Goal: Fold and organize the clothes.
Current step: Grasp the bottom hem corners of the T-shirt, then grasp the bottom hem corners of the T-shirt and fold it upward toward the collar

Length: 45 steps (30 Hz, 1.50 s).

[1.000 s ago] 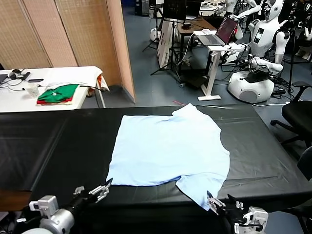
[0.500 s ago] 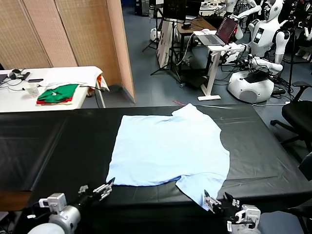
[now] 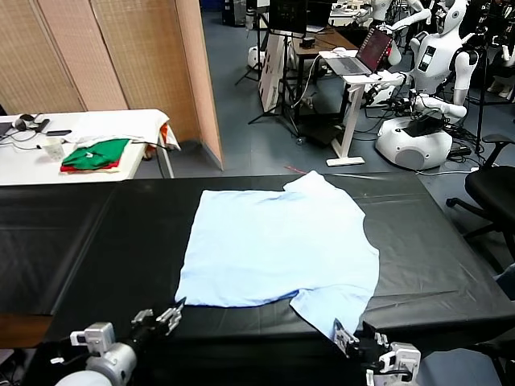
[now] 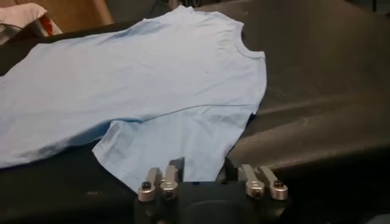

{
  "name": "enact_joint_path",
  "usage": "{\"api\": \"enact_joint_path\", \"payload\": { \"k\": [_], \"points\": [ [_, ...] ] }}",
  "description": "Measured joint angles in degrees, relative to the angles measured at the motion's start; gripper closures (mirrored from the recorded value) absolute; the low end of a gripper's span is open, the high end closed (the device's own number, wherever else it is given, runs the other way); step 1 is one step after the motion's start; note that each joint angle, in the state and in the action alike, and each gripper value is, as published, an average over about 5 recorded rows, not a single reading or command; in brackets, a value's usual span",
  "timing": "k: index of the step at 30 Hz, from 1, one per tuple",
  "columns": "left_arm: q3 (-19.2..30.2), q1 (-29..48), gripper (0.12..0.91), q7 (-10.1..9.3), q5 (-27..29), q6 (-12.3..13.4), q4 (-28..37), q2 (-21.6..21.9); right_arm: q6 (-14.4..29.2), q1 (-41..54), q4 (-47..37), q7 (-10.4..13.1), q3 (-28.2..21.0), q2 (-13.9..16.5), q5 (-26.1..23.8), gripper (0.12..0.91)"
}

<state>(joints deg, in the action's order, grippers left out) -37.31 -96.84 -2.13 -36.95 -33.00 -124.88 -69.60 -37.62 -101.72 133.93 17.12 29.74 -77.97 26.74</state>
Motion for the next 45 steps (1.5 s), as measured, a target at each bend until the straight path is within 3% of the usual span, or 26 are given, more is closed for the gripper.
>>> {"api": "enact_joint_path", "payload": {
  "k": [3, 6, 17, 24, 33, 45],
  "points": [
    [-0.23, -0.56, 0.836, -0.53, -0.02, -0.07, -0.44, -0.01, -0.16, -0.76, 1.14, 0.33, 0.17, 0.03, 0.01, 0.885],
    [-0.92, -1.65, 0.887, -1.42, -0.25, -0.07, -1.35, 0.1, -0.61, -1.78, 2.61, 0.96, -0.06, 0.21, 0.02, 0.885],
    [-4.75, -8.91, 0.886, -2.93, -0.46, 0.37, -6.26, -0.38, -1.72, -5.81, 6.16, 2.3, -1.12, 0.93, 0.03, 0.885],
    [-5.22, -10.08, 0.886, -1.32, 3.25, 2.5, -8.05, -1.81, 4.05, -3.32, 5.38, -2.4, 1.2, 1.69, 0.79, 0.885],
    [-3.29, -4.16, 0.886, 0.23, 5.77, 8.33, -4.97, -4.04, 11.63, 6.25, -1.35, -7.35, 3.33, 5.67, 1.69, 0.885],
    [0.53, 8.14, 0.886, -0.35, 8.87, 10.47, 2.87, -4.41, 13.44, 23.14, -14.27, -7.22, -2.75, 9.11, -3.25, 0.885]
  ]
}}
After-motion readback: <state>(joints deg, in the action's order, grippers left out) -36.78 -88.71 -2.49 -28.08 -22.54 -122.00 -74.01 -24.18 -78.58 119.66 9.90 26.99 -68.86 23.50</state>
